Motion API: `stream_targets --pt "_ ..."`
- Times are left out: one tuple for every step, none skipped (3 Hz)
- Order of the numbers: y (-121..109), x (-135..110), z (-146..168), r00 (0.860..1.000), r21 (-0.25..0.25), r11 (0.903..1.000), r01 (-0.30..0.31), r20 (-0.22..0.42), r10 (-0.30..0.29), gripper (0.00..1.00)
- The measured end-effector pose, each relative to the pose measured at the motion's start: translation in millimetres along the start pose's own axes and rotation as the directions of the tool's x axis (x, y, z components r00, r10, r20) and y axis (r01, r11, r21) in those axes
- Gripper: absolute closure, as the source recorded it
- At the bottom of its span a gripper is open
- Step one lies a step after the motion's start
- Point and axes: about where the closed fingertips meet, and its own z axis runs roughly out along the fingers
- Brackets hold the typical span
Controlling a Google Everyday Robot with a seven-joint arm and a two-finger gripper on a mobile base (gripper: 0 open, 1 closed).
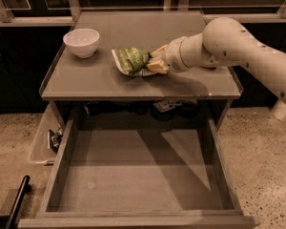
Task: Pick green jalapeno chip bag from top drawer and place on counter
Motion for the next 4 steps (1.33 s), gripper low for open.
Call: stream_targets --pt "0 0 0 1.000 0.000 1.0000 0.000 0.000 0.000 0.12" --pt "0 0 0 1.000 0.000 1.0000 0.000 0.000 0.000 0.00" --pt "0 0 0 1.000 0.000 1.0000 0.000 0.000 0.000 0.00" --pt "-6 -12 -11 0.999 0.009 0.9996 0.027 -0.018 -0.027 0.00"
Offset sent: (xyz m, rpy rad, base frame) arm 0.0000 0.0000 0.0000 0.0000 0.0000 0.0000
